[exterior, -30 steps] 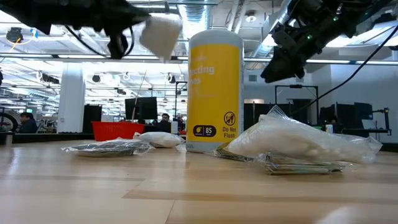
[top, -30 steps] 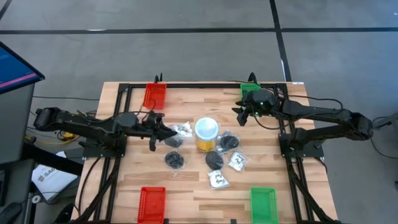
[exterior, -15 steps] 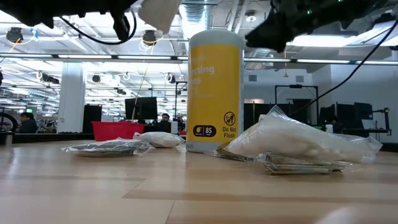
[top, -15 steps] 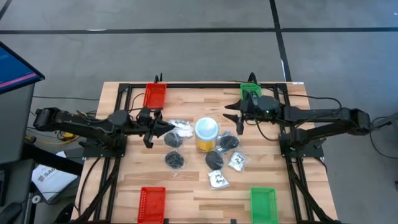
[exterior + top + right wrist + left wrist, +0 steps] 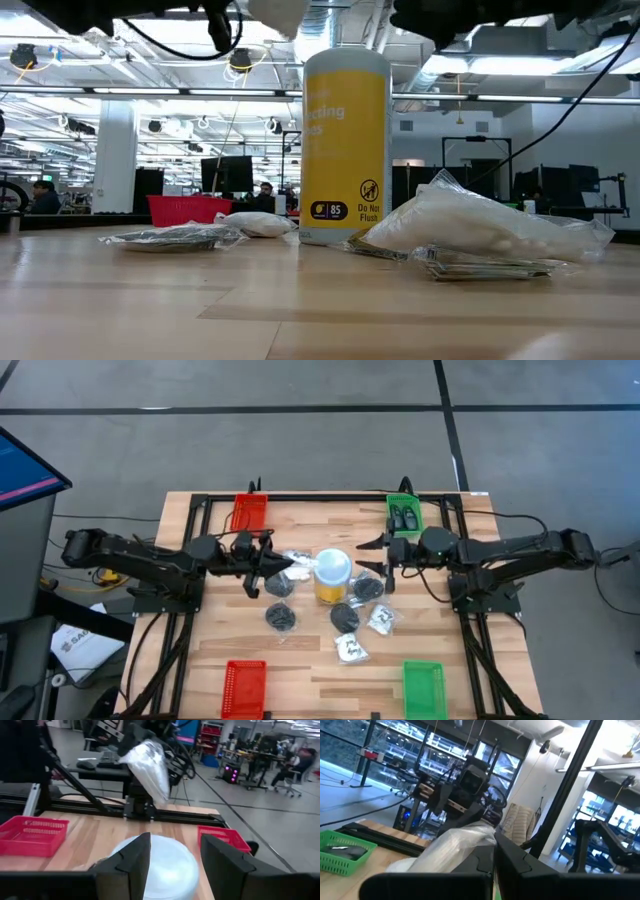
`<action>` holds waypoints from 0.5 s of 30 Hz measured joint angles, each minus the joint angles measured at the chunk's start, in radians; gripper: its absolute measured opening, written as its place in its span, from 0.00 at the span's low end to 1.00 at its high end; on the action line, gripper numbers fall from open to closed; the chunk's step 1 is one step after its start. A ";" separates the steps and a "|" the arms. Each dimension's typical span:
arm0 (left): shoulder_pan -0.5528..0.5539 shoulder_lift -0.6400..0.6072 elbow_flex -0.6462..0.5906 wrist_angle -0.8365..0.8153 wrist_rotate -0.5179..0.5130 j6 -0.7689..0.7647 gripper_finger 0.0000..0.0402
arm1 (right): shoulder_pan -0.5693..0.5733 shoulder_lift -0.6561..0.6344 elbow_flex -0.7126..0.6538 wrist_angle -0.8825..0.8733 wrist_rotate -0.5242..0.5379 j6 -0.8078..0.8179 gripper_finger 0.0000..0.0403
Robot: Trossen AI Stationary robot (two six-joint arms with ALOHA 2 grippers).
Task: Pick & Place Travel size toiletries
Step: Put the white cotton pack into the bottom green bin
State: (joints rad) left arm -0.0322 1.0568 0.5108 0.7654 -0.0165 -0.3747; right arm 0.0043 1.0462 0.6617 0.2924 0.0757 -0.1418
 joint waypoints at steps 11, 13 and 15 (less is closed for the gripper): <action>0.000 0.139 0.134 0.008 0.014 0.050 0.00 | 0.055 0.000 0.000 0.060 0.003 -0.053 0.41; 0.000 0.166 0.156 0.008 0.015 0.055 0.00 | 0.059 0.000 0.000 0.070 0.003 -0.053 0.41; 0.000 0.193 0.176 0.008 0.015 0.056 0.00 | 0.061 0.000 0.000 0.084 0.004 -0.053 0.41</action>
State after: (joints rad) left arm -0.0322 1.2496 0.6863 0.7732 -0.0013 -0.3183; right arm 0.0653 1.0466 0.6618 0.3763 0.0795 -0.1949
